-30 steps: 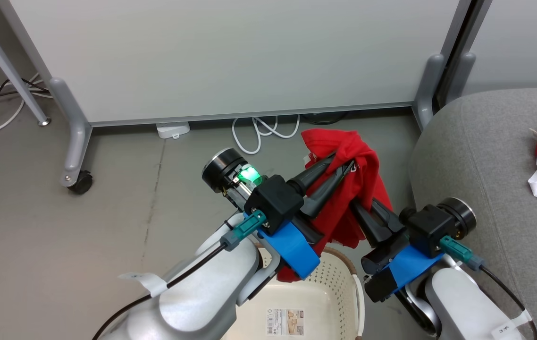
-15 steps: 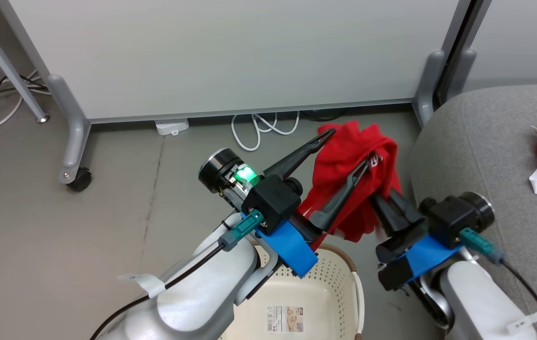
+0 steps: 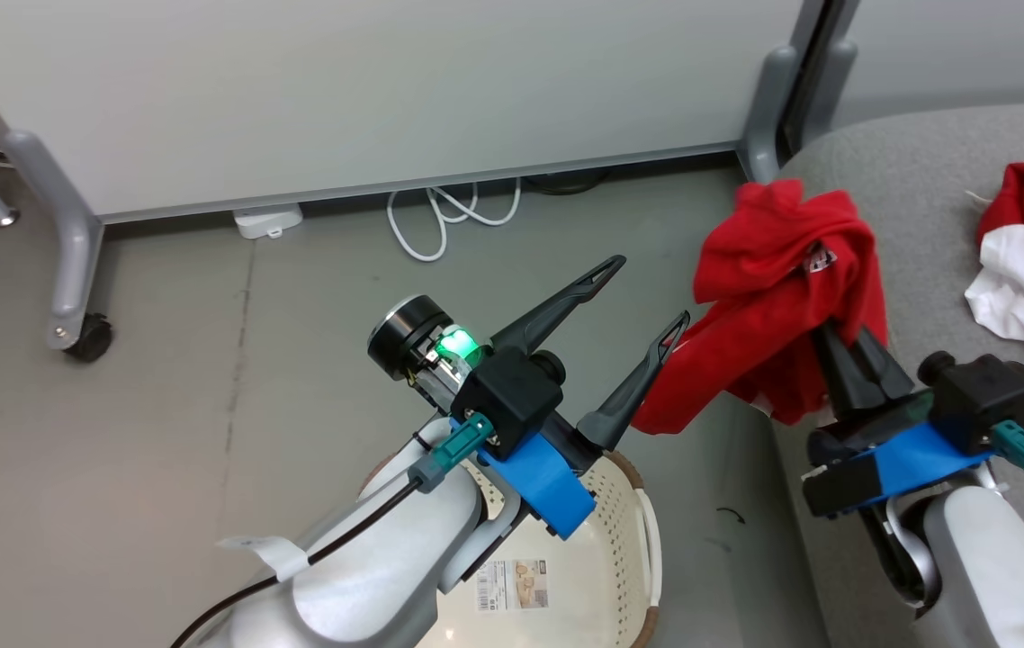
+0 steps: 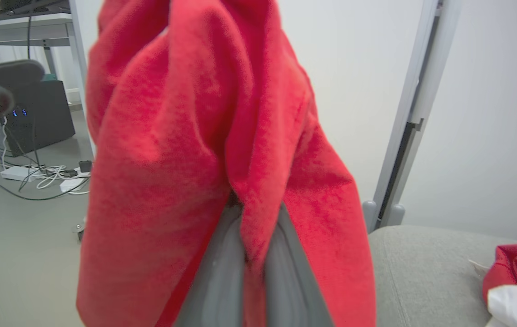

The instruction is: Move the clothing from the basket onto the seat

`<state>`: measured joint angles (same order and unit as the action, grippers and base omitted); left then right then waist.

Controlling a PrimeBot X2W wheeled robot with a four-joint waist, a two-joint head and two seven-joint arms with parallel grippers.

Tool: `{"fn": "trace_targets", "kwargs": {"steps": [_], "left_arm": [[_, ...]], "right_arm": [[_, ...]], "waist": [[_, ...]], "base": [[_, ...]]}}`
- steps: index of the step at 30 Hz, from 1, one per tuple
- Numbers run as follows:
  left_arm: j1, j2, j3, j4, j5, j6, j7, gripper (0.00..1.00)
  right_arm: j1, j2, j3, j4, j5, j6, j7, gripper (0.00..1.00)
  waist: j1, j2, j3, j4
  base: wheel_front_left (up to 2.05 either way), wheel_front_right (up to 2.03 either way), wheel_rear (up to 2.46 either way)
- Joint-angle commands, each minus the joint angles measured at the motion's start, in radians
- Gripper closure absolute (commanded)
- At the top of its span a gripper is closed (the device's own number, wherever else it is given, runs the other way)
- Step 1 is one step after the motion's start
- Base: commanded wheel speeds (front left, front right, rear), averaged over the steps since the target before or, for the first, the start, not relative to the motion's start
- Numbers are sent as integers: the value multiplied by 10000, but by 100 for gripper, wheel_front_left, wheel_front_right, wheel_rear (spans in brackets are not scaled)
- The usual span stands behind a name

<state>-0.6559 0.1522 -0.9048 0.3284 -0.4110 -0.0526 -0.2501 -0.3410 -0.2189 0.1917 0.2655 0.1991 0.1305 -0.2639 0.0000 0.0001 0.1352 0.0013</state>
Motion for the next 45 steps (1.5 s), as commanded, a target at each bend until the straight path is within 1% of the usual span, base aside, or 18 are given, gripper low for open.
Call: {"fn": "trace_targets", "kwargs": {"steps": [1, 11, 19, 23, 31, 37, 45], "left_arm": [[105, 39, 5, -7, 43, 20, -63, 0], [-3, 9, -222, 96, 178, -67, -91, 0], [-141, 17, -317, 154, 283, -94, -124, 0], [-141, -32, -422, 210, 342, -145, -136, 0], [-63, -97, -541, 285, 392, -126, -149, 0], [-80, -8, -508, 260, 433, -97, -149, 0], [-419, 84, -531, 139, 572, -45, -104, 0]], "right_arm": [[131, 34, -155, -82, -89, 5, -7, 100], [610, 283, -1313, -491, -222, 5, -7, 100], [856, 550, -1829, -664, -271, 5, -7, 100], [1021, 684, -2099, -738, -284, 5, -7, 100], [1258, 853, -2449, -862, -360, 5, -7, 100], [697, 884, -2650, -1030, -371, 5, -7, 100], [-1145, 424, -3355, -1669, -526, 5, -7, 100]], "waist": [[0, -1, 133, -184], [0, -1, 617, -993], [0, -1, 921, -1691], [0, -1, 979, -1922], [0, -1, 1039, -2120], [0, -1, 1171, -2171], [0, -1, 2060, -2170]], "base": [[0, 0, 0], [0, 0, 0], [0, 0, 0], [0, 0, 0], [0, 0, 0], [0, 0, 0], [0, 0, 0]]}}
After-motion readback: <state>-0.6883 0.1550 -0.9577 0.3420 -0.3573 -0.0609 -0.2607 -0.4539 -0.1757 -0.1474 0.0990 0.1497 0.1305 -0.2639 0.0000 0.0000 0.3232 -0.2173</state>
